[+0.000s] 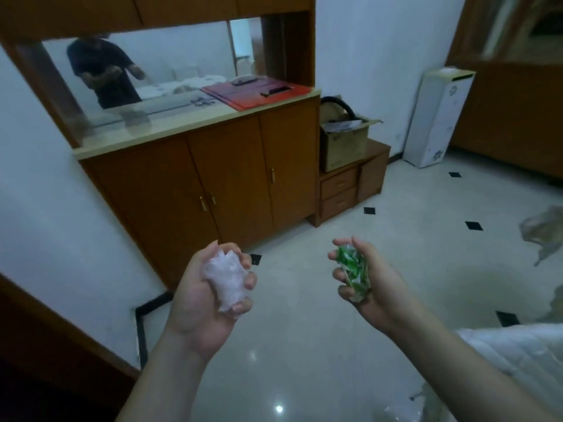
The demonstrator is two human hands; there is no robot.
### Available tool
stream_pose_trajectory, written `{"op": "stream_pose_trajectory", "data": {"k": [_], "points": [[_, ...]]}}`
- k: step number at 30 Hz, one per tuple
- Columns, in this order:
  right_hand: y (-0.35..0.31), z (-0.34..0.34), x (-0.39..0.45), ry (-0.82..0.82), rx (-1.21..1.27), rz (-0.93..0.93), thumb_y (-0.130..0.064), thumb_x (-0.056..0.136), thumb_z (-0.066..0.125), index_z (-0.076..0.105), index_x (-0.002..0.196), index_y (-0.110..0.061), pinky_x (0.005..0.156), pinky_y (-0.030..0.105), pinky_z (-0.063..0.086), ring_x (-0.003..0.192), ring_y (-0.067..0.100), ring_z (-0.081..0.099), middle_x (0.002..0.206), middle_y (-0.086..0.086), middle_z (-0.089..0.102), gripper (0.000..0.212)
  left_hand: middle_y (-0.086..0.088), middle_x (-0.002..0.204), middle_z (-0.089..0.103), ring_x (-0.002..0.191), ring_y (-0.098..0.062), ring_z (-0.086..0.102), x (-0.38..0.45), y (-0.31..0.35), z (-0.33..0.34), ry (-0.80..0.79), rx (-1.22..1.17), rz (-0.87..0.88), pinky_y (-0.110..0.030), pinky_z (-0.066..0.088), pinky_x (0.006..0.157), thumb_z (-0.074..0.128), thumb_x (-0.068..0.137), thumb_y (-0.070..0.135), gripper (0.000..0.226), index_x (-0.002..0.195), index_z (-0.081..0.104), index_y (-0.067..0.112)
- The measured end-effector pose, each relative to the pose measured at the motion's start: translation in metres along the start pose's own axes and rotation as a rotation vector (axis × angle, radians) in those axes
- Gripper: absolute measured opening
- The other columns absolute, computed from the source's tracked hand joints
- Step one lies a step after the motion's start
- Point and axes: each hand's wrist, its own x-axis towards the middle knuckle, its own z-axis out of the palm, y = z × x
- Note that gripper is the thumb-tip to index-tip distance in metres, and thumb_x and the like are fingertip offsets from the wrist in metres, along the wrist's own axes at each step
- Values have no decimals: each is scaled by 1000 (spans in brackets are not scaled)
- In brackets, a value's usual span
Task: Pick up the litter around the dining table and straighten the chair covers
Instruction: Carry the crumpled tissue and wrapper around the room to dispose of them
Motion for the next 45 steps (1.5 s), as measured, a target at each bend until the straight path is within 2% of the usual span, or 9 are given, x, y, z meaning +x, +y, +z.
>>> {"op": "stream_pose_trajectory", "data": {"k": [5, 11, 18, 22, 27, 31, 36, 39, 45], "points": [[-26, -2, 63, 16, 122, -41, -44, 95, 44, 63, 102, -12, 36, 20, 31, 49, 13, 47, 82, 7, 60, 38, -8, 80, 52, 57, -17, 48, 82, 8, 19, -15, -4, -41, -18, 34, 35, 46, 89, 37, 25, 98, 55, 16], [-61, 8, 150, 79, 165, -105, -44, 97, 42, 62, 105, -10, 35, 19, 29, 49, 13, 47, 82, 7, 61, 40, -10, 85, 52, 59, -18, 49, 199, 20, 32, -120, 13, -105, -19, 36, 36, 47, 88, 38, 34, 110, 60, 15], [-120, -11, 216, 202, 211, -239, -44, 95, 43, 61, 105, -12, 36, 19, 29, 50, 13, 48, 81, 6, 62, 38, -9, 82, 52, 59, -18, 49, 323, 17, 95, -321, 9, -236, -19, 32, 39, 53, 80, 39, 37, 104, 62, 13], [-154, -55, 236, 314, 255, -335, -45, 96, 41, 62, 104, -13, 39, 19, 28, 51, 12, 47, 80, 4, 63, 39, -7, 78, 52, 58, -16, 47, 377, -17, 147, -443, 21, -379, -19, 28, 39, 52, 81, 36, 31, 98, 61, 12], [-194, -140, 260, 424, 322, -424, -46, 94, 43, 62, 102, -15, 36, 18, 31, 49, 11, 48, 80, 3, 62, 37, -6, 77, 52, 58, -17, 47, 442, -78, 225, -567, 104, -513, -19, 21, 42, 65, 65, 32, 31, 89, 64, 14], [-236, -206, 271, 506, 371, -483, -44, 93, 44, 62, 103, -15, 35, 18, 31, 50, 11, 48, 80, 3, 62, 35, -6, 80, 51, 58, -18, 48, 486, -126, 300, -608, 151, -619, -18, 23, 41, 56, 77, 32, 24, 93, 60, 15], [-293, -272, 285, 558, 419, -521, -40, 95, 42, 62, 99, -16, 36, 18, 27, 50, 10, 46, 79, 3, 60, 31, -5, 79, 52, 58, -18, 47, 532, -166, 381, -688, 190, -687, -19, 17, 44, 50, 84, 31, 20, 94, 58, 16], [-320, -299, 306, 585, 405, -508, -39, 89, 46, 61, 100, -16, 37, 18, 27, 50, 10, 46, 78, 3, 60, 29, -5, 79, 52, 58, -17, 46, 562, -182, 414, -684, 172, -718, -19, 16, 45, 46, 88, 31, 19, 92, 58, 17], [-365, -348, 377, 599, 409, -489, -37, 94, 43, 60, 100, -16, 35, 17, 28, 50, 10, 46, 77, 2, 60, 28, -5, 79, 52, 58, -17, 48, 641, -220, 465, -697, 115, -757, -18, 21, 41, 49, 84, 33, 21, 93, 57, 16]]}}
